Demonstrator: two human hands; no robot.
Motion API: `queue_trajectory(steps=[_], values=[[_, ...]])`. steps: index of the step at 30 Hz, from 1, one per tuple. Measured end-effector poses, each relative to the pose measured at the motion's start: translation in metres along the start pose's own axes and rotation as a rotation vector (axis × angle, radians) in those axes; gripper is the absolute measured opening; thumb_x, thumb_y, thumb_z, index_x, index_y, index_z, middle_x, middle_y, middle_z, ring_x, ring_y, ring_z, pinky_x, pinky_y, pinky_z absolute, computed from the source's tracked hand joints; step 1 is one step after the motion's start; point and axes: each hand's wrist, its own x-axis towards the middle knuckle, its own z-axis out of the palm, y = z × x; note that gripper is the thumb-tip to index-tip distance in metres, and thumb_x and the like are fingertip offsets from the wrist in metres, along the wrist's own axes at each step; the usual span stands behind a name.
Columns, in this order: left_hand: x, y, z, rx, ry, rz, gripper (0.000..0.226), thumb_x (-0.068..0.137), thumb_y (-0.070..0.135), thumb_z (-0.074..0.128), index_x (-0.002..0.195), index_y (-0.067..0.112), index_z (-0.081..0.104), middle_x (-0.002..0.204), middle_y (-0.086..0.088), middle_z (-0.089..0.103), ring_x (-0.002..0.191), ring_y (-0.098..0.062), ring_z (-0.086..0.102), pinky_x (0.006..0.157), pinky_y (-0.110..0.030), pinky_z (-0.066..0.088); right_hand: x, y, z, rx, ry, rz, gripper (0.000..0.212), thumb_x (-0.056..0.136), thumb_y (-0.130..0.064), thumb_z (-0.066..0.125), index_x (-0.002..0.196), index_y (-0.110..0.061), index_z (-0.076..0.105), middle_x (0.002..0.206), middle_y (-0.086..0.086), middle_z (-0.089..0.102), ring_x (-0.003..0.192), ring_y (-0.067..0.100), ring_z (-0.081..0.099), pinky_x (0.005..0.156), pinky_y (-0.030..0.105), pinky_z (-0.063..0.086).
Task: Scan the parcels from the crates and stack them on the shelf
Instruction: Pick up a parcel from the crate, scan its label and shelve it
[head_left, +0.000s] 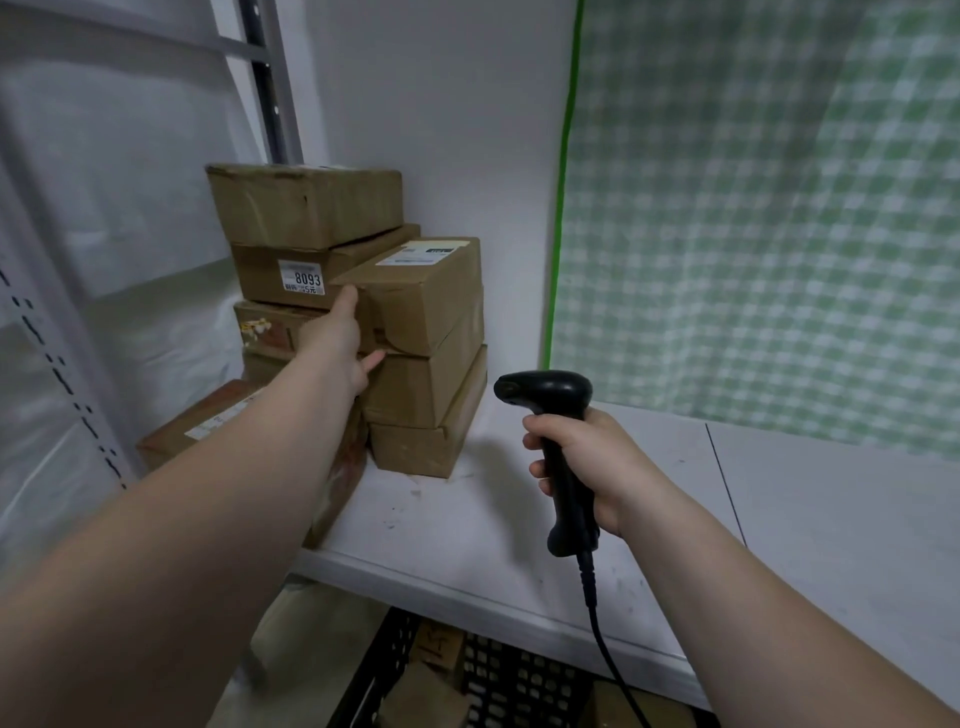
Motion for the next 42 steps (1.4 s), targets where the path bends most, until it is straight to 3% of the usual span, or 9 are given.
queue_trajectory(steps=[4,8,19,23,26,29,35,39,42], values=[[-0.004,-0.025,-0.007,0.071,0.031,-0.008,0.071,0.080,0.045,0.073,0.139,0.022,0.039,0.138,-0.004,0.045,0.120,-0.029,0.048,0.080,-0.046,0.057,0.003,0.006,0.001,0.009,-0.005,0.007,0.014,0.089,-0.013,0.062,0.102,-0.007,0.061,0.084,0.008,0.059,0.060,0.020,0.052,0.052,0.028,0.044],[-0.016,-0.065,-0.013,0.154,-0.120,-0.252,0.072,0.085,0.055,0.063,0.144,0.024,0.037,0.149,-0.007,0.038,0.132,-0.038,0.040,0.100,-0.061,0.041,0.002,0.013,0.002,0.016,-0.005,0.021,0.012,0.089,-0.013,0.062,0.100,-0.008,0.060,0.085,0.009,0.058,0.059,0.020,0.052,0.051,0.028,0.043],[-0.014,-0.091,-0.020,0.187,-0.222,-0.347,0.082,0.088,0.064,0.052,0.153,0.025,0.021,0.159,-0.007,0.021,0.144,-0.035,0.023,0.111,-0.060,0.027,-0.010,0.033,-0.008,0.043,0.004,0.065,0.011,0.089,-0.014,0.062,0.098,-0.007,0.060,0.086,0.010,0.059,0.058,0.020,0.052,0.051,0.028,0.043],[-0.026,-0.097,-0.029,0.348,-0.238,-0.300,0.067,0.093,0.051,0.054,0.148,0.019,0.032,0.148,-0.012,0.038,0.133,-0.034,0.040,0.104,-0.056,0.040,-0.024,0.046,-0.014,0.044,-0.004,0.085,0.012,0.090,-0.013,0.061,0.100,-0.008,0.060,0.087,0.011,0.059,0.059,0.020,0.053,0.051,0.029,0.042],[-0.052,-0.107,-0.047,0.610,-0.314,-0.206,0.040,0.094,0.036,0.058,0.122,0.008,0.056,0.110,-0.010,0.060,0.092,-0.023,0.058,0.086,-0.044,0.056,-0.043,0.060,-0.018,0.023,-0.036,0.121,0.011,0.091,-0.013,0.061,0.100,-0.008,0.060,0.086,0.010,0.061,0.059,0.019,0.053,0.052,0.029,0.043],[-0.077,-0.122,-0.077,0.795,-0.506,-0.208,0.022,0.092,0.024,0.060,0.104,0.007,0.064,0.088,-0.008,0.064,0.072,-0.018,0.056,0.062,-0.029,0.050,-0.063,0.081,-0.024,-0.046,-0.104,0.200,0.014,0.091,-0.016,0.062,0.102,-0.007,0.060,0.089,0.009,0.065,0.061,0.018,0.056,0.052,0.028,0.046],[-0.097,-0.176,-0.136,1.390,-0.754,-0.188,0.015,0.094,0.023,0.056,0.088,0.013,0.066,0.084,-0.006,0.063,0.066,-0.015,0.057,0.056,-0.025,0.044,-0.097,0.132,-0.029,-0.179,-0.242,0.381,0.019,0.089,-0.016,0.066,0.105,-0.006,0.062,0.084,0.006,0.066,0.062,0.014,0.057,0.053,0.027,0.047],[-0.087,-0.228,-0.164,1.687,-0.707,-0.138,0.047,0.096,0.028,0.052,0.141,0.015,0.047,0.145,-0.008,0.045,0.131,-0.024,0.045,0.103,-0.030,0.038,-0.108,0.175,-0.024,-0.233,-0.255,0.486,0.022,0.089,-0.017,0.066,0.109,-0.009,0.059,0.081,0.005,0.062,0.060,0.013,0.054,0.050,0.025,0.044],[-0.078,-0.267,-0.185,1.790,-0.735,-0.137,0.053,0.098,0.031,0.044,0.148,0.015,0.035,0.153,-0.011,0.033,0.138,-0.027,0.035,0.108,-0.031,0.033,-0.110,0.205,-0.022,-0.236,-0.202,0.542,0.017,0.088,-0.018,0.066,0.101,-0.010,0.059,0.079,0.004,0.059,0.058,0.014,0.052,0.051,0.026,0.042]])
